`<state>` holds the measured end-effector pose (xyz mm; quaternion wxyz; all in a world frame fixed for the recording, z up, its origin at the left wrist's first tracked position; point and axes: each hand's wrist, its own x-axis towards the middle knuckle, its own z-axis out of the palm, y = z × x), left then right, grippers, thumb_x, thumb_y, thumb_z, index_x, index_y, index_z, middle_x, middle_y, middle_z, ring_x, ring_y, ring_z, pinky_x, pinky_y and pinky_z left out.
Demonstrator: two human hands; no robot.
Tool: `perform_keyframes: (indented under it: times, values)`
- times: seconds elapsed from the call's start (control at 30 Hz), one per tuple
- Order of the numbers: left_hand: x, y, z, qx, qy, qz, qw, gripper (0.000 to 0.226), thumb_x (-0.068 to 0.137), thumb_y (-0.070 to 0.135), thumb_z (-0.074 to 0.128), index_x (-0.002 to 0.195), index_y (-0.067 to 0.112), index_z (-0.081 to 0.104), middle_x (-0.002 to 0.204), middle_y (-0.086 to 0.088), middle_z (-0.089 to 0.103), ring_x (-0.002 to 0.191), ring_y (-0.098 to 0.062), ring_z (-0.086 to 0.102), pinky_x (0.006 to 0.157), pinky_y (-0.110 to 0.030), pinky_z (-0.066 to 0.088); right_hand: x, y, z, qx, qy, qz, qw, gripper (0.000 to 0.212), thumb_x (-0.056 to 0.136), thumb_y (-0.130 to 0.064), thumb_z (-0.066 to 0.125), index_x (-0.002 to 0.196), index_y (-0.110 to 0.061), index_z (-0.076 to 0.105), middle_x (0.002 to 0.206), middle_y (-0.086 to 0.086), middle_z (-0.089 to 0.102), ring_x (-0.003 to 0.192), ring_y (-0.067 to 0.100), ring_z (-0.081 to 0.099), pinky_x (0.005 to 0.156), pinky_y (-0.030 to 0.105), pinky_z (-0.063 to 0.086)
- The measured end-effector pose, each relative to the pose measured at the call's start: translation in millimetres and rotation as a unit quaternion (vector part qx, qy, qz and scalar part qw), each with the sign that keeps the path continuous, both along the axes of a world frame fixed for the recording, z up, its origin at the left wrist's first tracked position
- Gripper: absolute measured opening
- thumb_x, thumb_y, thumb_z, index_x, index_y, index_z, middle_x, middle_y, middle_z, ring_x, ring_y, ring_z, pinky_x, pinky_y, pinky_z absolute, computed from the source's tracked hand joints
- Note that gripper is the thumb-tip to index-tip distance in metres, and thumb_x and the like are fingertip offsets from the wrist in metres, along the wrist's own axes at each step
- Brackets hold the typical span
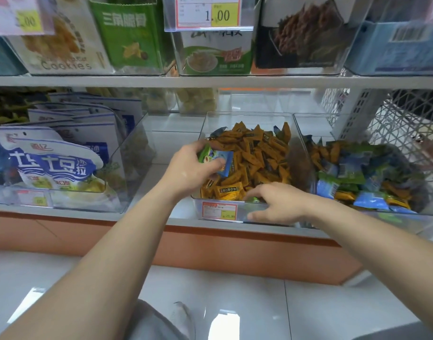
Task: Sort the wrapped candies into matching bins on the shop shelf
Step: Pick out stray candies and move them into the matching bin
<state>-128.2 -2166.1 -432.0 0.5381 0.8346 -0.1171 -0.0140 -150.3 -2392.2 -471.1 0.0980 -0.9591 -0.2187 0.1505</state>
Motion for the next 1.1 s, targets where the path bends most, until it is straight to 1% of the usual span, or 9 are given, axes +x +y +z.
perform_keyframes:
  times: [0.13,0.23,0.43,0.57,0.63,0.77,0.9,0.97,1.1]
  values:
    - [-1.4,-2.0,0.2,-0.012,0.016,-0.003,1.0,0.023,0.09,0.025,0.072,0.11,0.023,0.061,0.098,-0.007,0.074,0.074,-0.023,0.075,0.053,-0.025,0.055,-0.1,-7.7,15.1,0.109,0.018,-0.009,0.994,0.035,0.093,-0.039,0.067,0.126,-0.026,0.066,0.12,-0.015,0.065,0.098,0.001,0.059,0.082,0.018,0.046]
    - [-5.0,-10.8,0.8,-0.088,0.049,-0.006,0.995,0.026,0.09,0.015,0.071,0.114,0.013,0.061,0.099,-0.019,0.072,0.078,-0.034,0.074,0.059,-0.031,0.057,-0.6,-15.4,27.1,0.255,0.022,-0.069,0.964,0.017,0.093,-0.025,0.07,0.106,-0.015,0.071,0.102,-0.002,0.075,0.092,0.012,0.069,0.081,0.03,0.053]
    - [-13.7,-48.0,-0.8,-0.208,0.103,-0.005,0.973,0.039,0.087,0.013,0.075,0.12,0.012,0.057,0.114,-0.014,0.066,0.084,-0.029,0.074,0.074,-0.038,0.062,-10.6,-9.9,37.7,0.534,0.049,-0.259,0.803,0.017,0.1,-0.018,0.058,0.115,-0.014,0.065,0.113,0.007,0.071,0.098,0.022,0.071,0.067,0.031,0.059]
    - [-13.8,-68.2,-6.1,-0.155,0.078,0.003,0.985,0.049,0.082,0.024,0.08,0.123,0.01,0.057,0.111,-0.007,0.072,0.095,-0.018,0.07,0.069,-0.026,0.052,-17.7,-6.7,41.4,0.622,0.09,-0.328,0.706,0.027,0.103,-0.028,0.054,0.124,-0.011,0.055,0.126,0.013,0.062,0.101,0.026,0.071,0.064,0.037,0.06]
    - [-14.0,-74.9,-6.4,-0.137,0.048,0.008,0.989,0.044,0.08,0.026,0.082,0.116,0.013,0.061,0.105,-0.004,0.073,0.096,-0.018,0.069,0.068,-0.025,0.053,-20.2,-11.4,42.7,0.627,0.087,-0.323,0.704,0.044,0.097,-0.036,0.063,0.131,-0.012,0.049,0.129,0.013,0.061,0.102,0.026,0.071,0.067,0.04,0.061]
    - [-16.2,-87.0,-1.9,-0.095,-0.013,0.009,0.995,0.044,0.072,0.028,0.089,0.109,0.017,0.067,0.101,0.0,0.07,0.099,-0.022,0.067,0.085,-0.049,0.058,-22.5,-26.3,44.5,0.603,0.065,-0.303,0.735,0.058,0.084,-0.034,0.079,0.128,-0.012,0.049,0.118,0.013,0.068,0.09,0.023,0.075,0.065,0.038,0.06]
    - [-15.9,-93.8,1.7,-0.086,-0.015,-0.034,0.996,0.052,0.07,0.037,0.089,0.114,0.025,0.064,0.103,0.005,0.069,0.1,-0.016,0.067,0.086,-0.046,0.058,-20.8,-51.5,48.7,0.574,0.001,-0.298,0.763,0.032,0.083,-0.027,0.08,0.106,-0.02,0.06,0.102,0.005,0.074,0.087,0.022,0.075,0.061,0.033,0.059]
    - [-12.9,-90.7,-0.7,-0.043,-0.036,-0.051,0.997,0.045,0.078,0.04,0.082,0.116,0.027,0.062,0.097,0.009,0.071,0.095,-0.008,0.067,0.085,-0.037,0.058,-18.0,-68.3,49.7,0.535,-0.086,-0.314,0.78,0.027,0.084,-0.028,0.08,0.1,-0.023,0.059,0.095,-0.001,0.072,0.084,0.017,0.073,0.062,0.033,0.06]
    - [-3.5,-79.8,-12.7,0.171,-0.064,-0.115,0.977,0.029,0.087,0.042,0.071,0.113,0.029,0.067,0.102,0.015,0.067,0.098,-0.002,0.061,0.088,-0.03,0.053,-14.0,-107.5,43.5,0.297,-0.334,-0.325,0.833,0.032,0.09,-0.04,0.07,0.108,-0.021,0.052,0.083,-0.016,0.053,0.071,0.001,0.051,0.056,0.022,0.04]
